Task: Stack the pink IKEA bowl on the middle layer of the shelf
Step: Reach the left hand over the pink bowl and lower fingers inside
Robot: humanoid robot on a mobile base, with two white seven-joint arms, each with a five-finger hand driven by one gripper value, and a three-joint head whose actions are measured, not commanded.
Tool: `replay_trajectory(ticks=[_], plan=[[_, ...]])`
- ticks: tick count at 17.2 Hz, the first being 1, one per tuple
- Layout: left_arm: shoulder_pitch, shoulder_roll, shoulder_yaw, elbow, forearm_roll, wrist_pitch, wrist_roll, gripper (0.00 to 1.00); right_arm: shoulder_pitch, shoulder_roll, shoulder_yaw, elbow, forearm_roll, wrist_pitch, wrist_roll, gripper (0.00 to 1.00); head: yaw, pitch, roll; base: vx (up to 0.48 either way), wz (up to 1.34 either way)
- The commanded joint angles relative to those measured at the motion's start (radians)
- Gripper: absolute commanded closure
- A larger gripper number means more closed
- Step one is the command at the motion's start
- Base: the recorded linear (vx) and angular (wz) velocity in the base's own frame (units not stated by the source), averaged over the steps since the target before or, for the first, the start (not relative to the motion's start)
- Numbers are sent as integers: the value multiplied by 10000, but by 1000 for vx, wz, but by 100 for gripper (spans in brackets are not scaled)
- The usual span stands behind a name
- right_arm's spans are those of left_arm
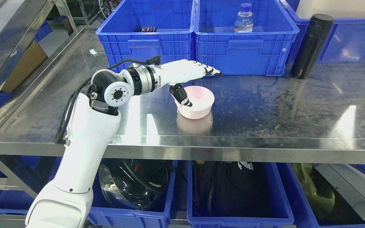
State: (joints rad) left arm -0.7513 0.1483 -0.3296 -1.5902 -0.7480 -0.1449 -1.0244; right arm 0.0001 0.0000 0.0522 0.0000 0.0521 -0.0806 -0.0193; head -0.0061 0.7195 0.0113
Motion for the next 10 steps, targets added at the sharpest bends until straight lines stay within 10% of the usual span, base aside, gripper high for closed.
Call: replay_trajectory(ticks=[1, 10], plan=[[-710, -1298, -1794, 591, -2212, 682, -294, 7, 45, -175, 0, -175, 0, -7, 9, 0, 0, 0, 0, 0, 0], [-556, -1130, -1691, 1495, -2737, 621, -1031, 2, 30, -175, 0, -175, 0, -7, 9, 0, 0, -2, 0, 0, 0]])
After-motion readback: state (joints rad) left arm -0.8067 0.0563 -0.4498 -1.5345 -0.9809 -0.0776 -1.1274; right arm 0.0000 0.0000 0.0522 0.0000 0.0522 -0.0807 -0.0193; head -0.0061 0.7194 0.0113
